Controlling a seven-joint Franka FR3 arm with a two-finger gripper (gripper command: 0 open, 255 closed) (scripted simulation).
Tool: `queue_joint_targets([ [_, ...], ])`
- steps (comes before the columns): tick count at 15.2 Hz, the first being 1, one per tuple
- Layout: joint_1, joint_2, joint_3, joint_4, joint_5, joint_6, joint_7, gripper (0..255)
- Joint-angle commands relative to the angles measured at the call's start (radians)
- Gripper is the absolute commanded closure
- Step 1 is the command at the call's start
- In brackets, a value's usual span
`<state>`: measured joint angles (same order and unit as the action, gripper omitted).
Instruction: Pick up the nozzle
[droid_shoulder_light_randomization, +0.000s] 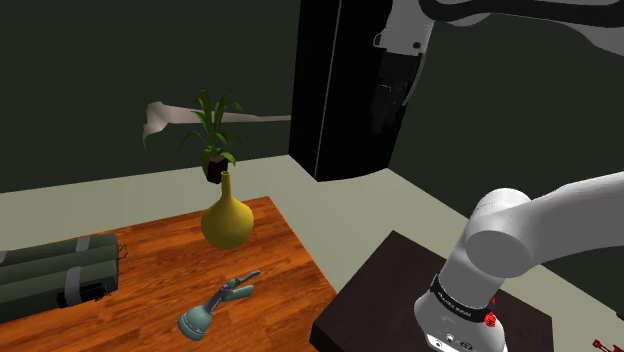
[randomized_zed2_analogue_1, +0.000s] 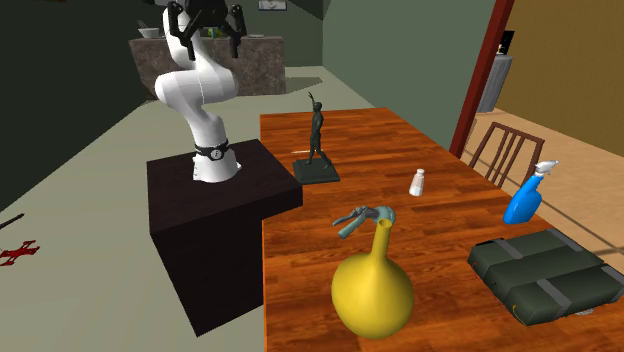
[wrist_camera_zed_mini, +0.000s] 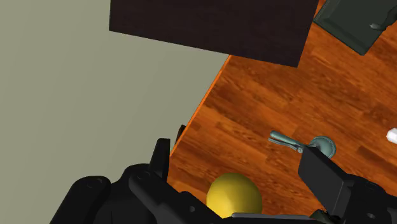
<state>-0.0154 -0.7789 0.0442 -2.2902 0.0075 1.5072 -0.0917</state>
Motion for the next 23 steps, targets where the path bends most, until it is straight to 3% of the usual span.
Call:
queue_joint_targets([
  [1,0.000,0.000,0.000,0.000,0.000,0.000,0.000,0],
  [12,0.107,0.259,0.025,-0.091,0.017,0.343,-0.191,0],
  [23,0.199,0.591,0.079,-0.060,0.022,0.637,-0.366,0],
])
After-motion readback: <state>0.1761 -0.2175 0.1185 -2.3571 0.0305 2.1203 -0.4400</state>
